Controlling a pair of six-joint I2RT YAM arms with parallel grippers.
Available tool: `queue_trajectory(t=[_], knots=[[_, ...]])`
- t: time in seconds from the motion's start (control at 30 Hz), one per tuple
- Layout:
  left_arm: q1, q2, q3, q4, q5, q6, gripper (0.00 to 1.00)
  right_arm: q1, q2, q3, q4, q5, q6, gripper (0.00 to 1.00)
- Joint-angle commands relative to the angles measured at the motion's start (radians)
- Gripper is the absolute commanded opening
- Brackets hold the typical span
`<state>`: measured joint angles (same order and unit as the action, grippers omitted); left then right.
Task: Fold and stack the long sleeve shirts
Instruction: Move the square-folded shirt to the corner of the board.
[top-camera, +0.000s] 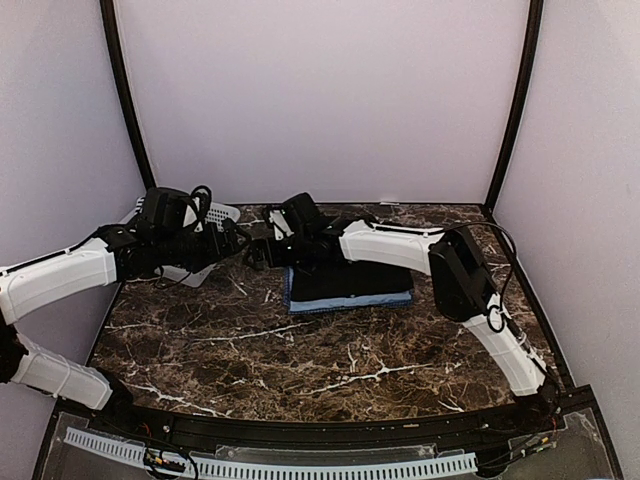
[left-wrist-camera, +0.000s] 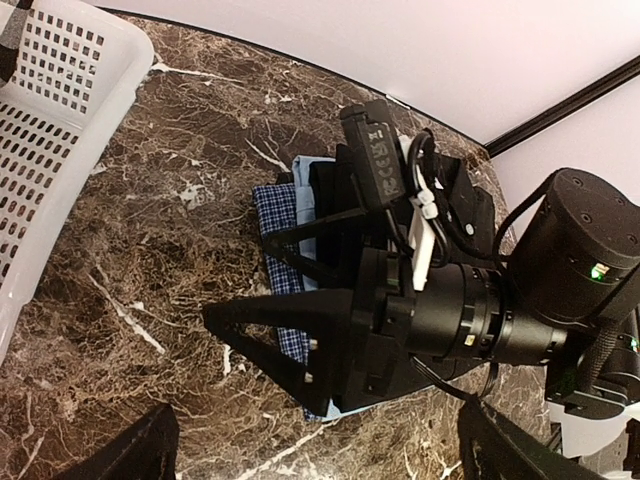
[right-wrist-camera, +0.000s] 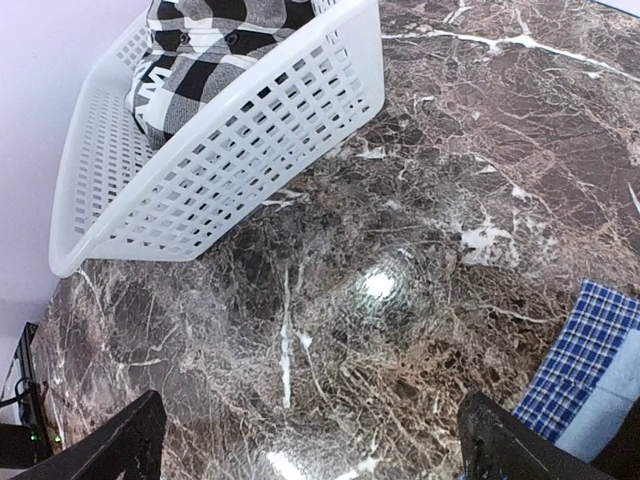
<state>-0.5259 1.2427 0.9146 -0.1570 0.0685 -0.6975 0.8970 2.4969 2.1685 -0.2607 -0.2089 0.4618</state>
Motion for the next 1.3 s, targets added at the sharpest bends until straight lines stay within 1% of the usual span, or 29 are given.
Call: queue_trajectory(t=[0.0,0.13,0.33,0.5,0.67,0.87,1.07,1.27], knots=[[0.0,-0.029,-0.019,-0.017,-0.007,0.026,0.96,0.0,0.058,0.092,0.01,0.022,0.002,0.99],[0.0,-0.027,-0.022,-0.016,-0.009,0.025,0.96,-0.01,0.104,0.125,0.05,0.049,0.057,0.99],[0.001,-0.023,-0.016,-0.016,-0.014,0.028,0.96,-0.029,0.183,0.175,0.063,0.023,0.18,0.99],[0.003,-0.014,-0.012,-0.013,-0.01,0.032,0.96,-0.047,0.208,0.153,0.064,0.019,0.279,0.99],[0.004,0.001,-0.005,-0.01,-0.001,0.036,0.96,-0.07,0.204,0.12,0.014,0.075,0.336,0.98],[0.008,0.005,-0.004,-0.009,0.005,0.041,0.96,-0.11,0.105,-0.046,0.031,0.179,0.386,0.99],[0.014,0.009,-0.003,-0.009,0.013,0.044,0.96,-0.148,0.018,-0.173,0.04,0.273,0.434,0.99],[0.017,0.0,-0.01,-0.01,0.014,0.04,0.96,-0.194,-0.097,-0.385,0.127,0.313,0.504,0.99]])
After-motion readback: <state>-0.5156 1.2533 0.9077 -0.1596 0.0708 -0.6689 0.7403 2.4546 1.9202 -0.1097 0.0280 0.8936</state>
